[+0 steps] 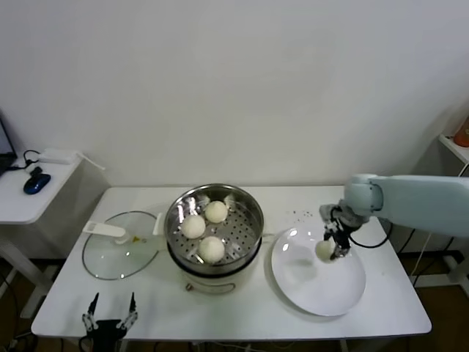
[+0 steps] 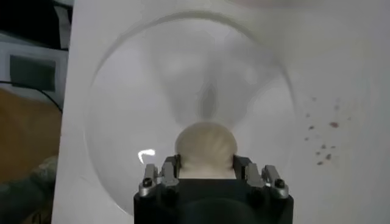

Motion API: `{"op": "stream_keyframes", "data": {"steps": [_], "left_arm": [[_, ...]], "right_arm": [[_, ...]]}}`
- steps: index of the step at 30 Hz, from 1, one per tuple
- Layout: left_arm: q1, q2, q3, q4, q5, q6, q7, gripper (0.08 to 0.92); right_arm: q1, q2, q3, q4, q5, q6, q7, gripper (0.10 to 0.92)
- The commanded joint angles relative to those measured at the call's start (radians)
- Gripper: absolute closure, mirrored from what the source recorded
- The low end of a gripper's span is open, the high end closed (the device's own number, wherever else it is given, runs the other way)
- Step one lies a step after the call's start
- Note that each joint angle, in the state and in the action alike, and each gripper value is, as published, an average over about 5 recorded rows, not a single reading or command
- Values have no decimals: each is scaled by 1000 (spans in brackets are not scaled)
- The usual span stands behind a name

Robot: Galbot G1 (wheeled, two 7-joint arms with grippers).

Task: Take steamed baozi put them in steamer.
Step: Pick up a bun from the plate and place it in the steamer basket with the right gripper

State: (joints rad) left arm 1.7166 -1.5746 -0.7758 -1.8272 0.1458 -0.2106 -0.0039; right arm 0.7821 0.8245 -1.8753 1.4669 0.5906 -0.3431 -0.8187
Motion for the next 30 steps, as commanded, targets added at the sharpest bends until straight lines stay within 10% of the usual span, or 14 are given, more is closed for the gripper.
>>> {"op": "stream_keyframes", "data": {"steps": [1,30], "left_arm": [[8,9,2,-14,-11,0,1,177],[21,32,-21,-4,-13,-13,1,177]], "right_arm": [[428,96,-117,174,287,-47,-47,440],[-38,399,289,-117,362,-196,75,445]]}}
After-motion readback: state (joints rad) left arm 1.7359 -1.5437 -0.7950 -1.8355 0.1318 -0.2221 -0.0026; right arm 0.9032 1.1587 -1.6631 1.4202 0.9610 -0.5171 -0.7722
